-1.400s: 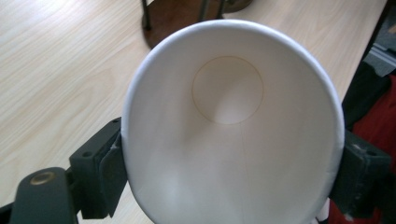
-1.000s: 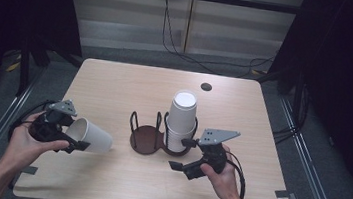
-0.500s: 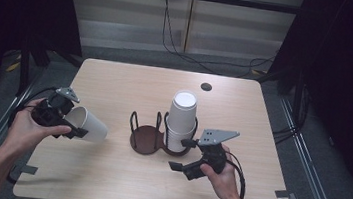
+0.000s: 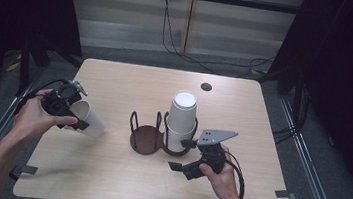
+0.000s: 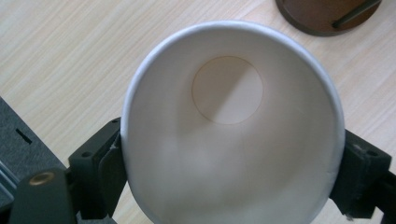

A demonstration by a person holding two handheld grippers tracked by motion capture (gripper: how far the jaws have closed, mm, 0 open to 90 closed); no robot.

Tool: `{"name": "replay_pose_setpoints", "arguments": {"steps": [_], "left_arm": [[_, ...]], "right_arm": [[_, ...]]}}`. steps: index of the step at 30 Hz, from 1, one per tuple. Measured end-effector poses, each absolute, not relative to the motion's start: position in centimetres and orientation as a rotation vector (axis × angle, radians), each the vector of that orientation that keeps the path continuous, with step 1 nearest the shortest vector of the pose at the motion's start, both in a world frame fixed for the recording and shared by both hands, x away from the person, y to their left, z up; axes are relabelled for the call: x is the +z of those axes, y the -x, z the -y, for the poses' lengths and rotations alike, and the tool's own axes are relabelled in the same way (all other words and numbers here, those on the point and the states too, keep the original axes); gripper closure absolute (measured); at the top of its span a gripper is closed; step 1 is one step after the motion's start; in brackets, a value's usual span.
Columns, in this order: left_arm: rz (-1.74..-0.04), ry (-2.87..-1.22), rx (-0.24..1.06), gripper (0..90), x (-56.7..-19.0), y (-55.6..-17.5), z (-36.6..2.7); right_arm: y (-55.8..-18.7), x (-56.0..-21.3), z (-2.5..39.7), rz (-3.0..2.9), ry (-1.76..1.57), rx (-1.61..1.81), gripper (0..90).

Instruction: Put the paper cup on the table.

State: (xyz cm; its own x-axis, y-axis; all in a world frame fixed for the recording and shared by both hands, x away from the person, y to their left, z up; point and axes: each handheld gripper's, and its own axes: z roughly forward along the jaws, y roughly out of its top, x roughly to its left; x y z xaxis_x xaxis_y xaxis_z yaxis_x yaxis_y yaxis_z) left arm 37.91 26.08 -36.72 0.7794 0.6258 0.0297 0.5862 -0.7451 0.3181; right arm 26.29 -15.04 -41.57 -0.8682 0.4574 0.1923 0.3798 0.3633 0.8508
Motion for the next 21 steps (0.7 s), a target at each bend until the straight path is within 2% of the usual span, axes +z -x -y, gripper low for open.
{"name": "replay_pose_setpoints", "arguments": {"steps": [8, 21], "left_arm": [[-0.926, -2.766, 0.204, 13.5, -37.5, -38.9, -24.9], [-0.937, -2.803, 0.220, 11.8, -39.1, -40.0, -23.2]], "right_arm": [[-26.3, -41.6, 15.1, -2.526, -0.790, 1.531, 14.7], [-26.4, -41.9, 15.1, -2.536, -0.803, 1.512, 15.1]]}}
